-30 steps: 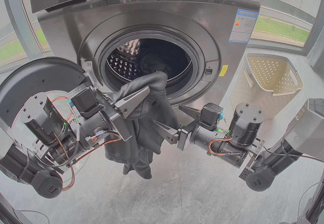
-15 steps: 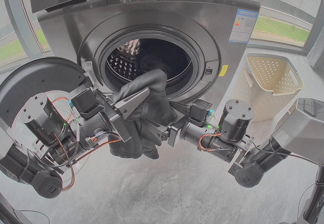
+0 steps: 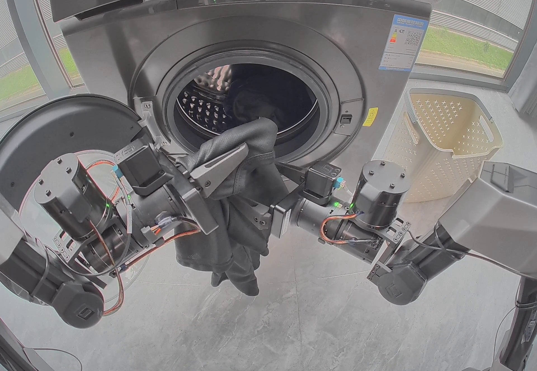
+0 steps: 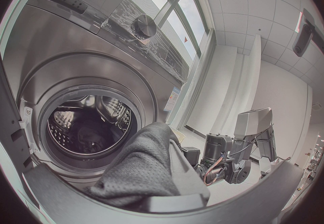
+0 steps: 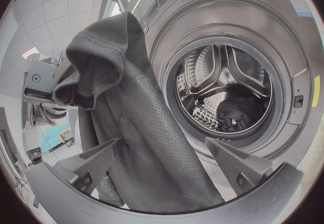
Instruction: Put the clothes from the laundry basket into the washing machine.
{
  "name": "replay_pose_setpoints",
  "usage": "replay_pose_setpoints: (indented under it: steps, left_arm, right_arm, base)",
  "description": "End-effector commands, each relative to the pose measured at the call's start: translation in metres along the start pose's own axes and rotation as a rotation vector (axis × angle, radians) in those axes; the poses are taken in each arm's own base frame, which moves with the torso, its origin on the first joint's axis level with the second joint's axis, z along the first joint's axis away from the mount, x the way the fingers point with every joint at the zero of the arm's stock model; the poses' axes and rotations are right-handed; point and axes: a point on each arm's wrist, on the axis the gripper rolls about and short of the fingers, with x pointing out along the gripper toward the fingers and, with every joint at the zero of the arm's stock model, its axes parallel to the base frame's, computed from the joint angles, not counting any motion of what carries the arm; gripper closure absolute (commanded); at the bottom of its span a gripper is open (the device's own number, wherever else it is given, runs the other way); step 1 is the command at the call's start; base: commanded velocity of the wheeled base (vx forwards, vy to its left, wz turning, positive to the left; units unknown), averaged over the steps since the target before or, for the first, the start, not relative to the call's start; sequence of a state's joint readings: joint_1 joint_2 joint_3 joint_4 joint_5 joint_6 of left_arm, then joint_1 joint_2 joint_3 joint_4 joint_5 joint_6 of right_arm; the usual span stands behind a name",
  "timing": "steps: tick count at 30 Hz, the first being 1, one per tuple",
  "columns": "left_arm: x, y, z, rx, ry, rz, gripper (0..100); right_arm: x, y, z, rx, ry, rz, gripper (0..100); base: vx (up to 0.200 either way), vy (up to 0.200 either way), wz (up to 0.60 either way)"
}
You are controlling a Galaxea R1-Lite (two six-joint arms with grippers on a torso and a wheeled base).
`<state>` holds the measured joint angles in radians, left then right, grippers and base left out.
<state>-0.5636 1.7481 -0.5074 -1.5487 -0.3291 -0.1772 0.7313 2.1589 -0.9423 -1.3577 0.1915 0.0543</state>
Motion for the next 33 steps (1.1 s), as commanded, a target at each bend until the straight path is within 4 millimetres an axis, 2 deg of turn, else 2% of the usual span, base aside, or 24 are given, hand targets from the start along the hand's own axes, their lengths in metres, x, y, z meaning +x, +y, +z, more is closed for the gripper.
replay_pose_setpoints:
  steps: [1,4,5,13,18,22,28,29,33]
  left_arm:
    - [0.001,0.001,-0.001,-0.001,0.001,0.002,100]
    - [0.001,0.001,-0.002,-0.002,0.004,0.002,100]
    - [0.001,0.001,-0.002,-0.003,0.007,0.003,100]
    - [0.001,0.005,-0.005,-0.006,0.014,0.018,100]
    - [0.001,0.012,-0.004,-0.001,0.011,0.039,100]
    - [0.003,0.013,-0.003,0.001,0.002,0.041,100]
    - [0.003,0.012,-0.003,0.001,0.003,0.035,100]
    - [0.003,0.011,-0.001,0.001,-0.001,0.032,0]
    - [0.002,0.012,-0.003,-0.014,0.007,0.036,0]
  right_arm:
    - [0.005,0.002,-0.004,0.000,-0.003,0.007,0]
    - [0.009,0.002,0.000,-0.005,-0.032,0.008,0]
    - [0.010,0.002,0.001,-0.005,-0.038,0.009,100]
    - [0.007,0.004,0.009,-0.004,-0.057,0.013,100]
    - [-0.008,0.010,0.021,0.001,-0.059,0.010,100]
    - [-0.021,0.007,0.029,0.006,-0.049,-0.055,100]
    - [-0.028,0.007,0.031,0.009,-0.045,-0.064,100]
    - [-0.028,0.006,0.033,0.010,-0.050,-0.070,100]
    - [-0.033,0.003,0.048,0.005,-0.088,-0.116,100]
  base:
    - [0.000,0.000,0.00]
    - [0.000,0.000,0.00]
    - [0.000,0.000,0.00]
    - [0.000,0.000,0.00]
    - [0.000,0.000,0.00]
    - [0.000,0.000,0.00]
    - [0.000,0.000,0.00]
    - [0.000,0.000,0.00]
    - [0.000,0.000,0.00]
